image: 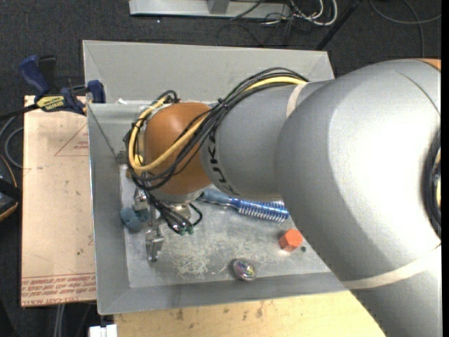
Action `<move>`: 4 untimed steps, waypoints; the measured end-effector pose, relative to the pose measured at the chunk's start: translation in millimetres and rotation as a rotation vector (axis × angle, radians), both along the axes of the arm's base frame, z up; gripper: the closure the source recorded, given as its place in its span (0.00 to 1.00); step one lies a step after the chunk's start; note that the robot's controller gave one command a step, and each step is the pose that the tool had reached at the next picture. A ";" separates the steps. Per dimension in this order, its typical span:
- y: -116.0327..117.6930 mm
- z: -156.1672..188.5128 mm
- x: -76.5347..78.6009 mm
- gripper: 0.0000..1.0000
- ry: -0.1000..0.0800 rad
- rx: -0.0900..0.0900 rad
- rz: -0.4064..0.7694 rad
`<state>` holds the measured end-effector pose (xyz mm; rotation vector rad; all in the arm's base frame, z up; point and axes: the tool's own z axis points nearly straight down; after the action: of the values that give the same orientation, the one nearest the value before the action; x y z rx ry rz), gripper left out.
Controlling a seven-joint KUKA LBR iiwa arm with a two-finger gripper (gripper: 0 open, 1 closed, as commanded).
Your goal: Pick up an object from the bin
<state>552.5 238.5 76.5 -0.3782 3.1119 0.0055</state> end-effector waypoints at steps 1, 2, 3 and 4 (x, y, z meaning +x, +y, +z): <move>-64.4 83.3 -20.1 0.00 0.001 -0.005 0.219; -14.5 -3.1 -21.4 0.00 0.000 -0.005 0.384; -94.3 36.3 78.1 0.00 -0.007 -0.008 0.434; -157.5 0.1 66.4 0.00 -0.007 0.004 0.347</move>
Offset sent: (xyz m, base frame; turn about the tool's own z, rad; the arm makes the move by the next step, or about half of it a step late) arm -0.0217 -0.0637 0.0821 -0.2232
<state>618.9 80.9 76.7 -0.9084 2.9932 0.0124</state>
